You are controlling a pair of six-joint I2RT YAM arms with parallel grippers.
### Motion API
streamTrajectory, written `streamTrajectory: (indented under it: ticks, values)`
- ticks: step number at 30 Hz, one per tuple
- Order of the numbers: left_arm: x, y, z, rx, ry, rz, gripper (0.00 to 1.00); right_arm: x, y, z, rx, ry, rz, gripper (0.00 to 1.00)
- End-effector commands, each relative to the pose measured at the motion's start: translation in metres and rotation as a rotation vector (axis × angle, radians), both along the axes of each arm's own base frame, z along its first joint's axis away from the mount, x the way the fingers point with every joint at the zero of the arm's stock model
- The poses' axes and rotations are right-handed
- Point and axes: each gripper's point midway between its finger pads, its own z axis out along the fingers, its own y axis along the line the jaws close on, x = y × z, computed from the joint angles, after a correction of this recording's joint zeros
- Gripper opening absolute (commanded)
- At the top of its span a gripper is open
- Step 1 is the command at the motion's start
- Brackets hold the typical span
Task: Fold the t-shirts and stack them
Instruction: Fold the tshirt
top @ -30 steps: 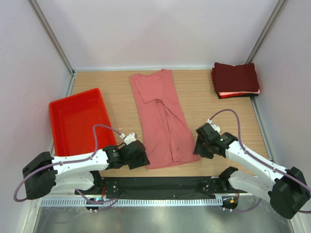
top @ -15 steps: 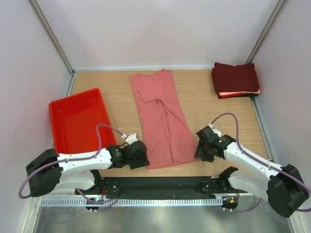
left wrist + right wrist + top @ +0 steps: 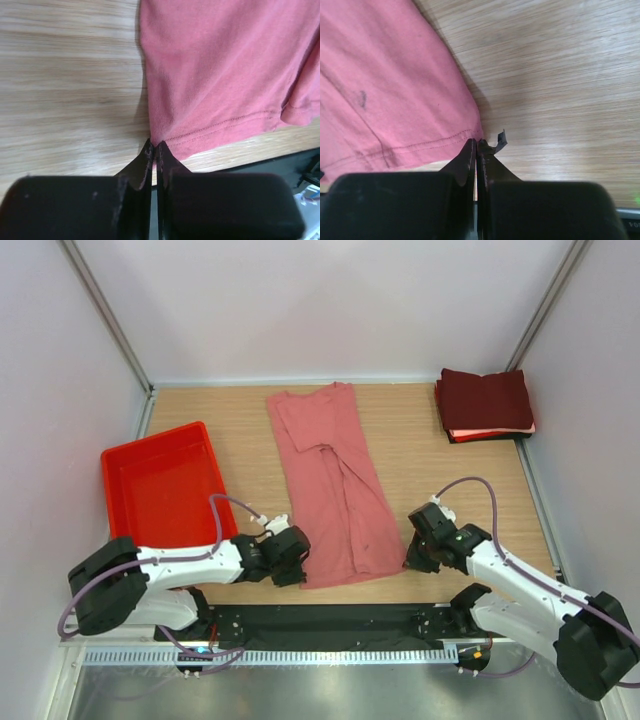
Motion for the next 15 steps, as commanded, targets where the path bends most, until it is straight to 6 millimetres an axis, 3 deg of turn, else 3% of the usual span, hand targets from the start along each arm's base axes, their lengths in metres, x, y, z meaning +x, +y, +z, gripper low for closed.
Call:
streamTrajectory:
  ticks: [1, 5, 7, 8, 12, 13, 15]
  values:
    - [0.002, 0.032, 0.000, 0.136, -0.029, 0.028, 0.00, -0.001, 0.011, 0.010, 0.071, -0.027, 0.034, 0.01]
    - [0.002, 0.044, 0.006, 0.169, -0.040, 0.039, 0.02, -0.009, 0.005, 0.012, 0.073, -0.019, 0.020, 0.01]
    - [0.004, 0.041, 0.013, 0.150, -0.047, 0.041, 0.24, -0.015, 0.011, 0.015, 0.113, -0.004, 0.039, 0.10]
    - [0.004, 0.040, 0.017, 0.146, -0.050, 0.039, 0.42, -0.017, 0.010, 0.016, 0.108, 0.002, 0.041, 0.15]
    - [0.030, 0.014, 0.062, 0.071, -0.175, 0.008, 0.52, -0.015, 0.009, 0.026, 0.097, -0.010, 0.056, 0.31]
    - [0.042, 0.001, 0.085, 0.040, -0.242, -0.030, 0.52, -0.014, 0.009, 0.029, 0.092, -0.014, 0.062, 0.31]
    - [0.063, -0.011, 0.105, 0.027, -0.305, -0.027, 0.52, -0.007, 0.010, 0.039, 0.089, -0.047, 0.079, 0.31]
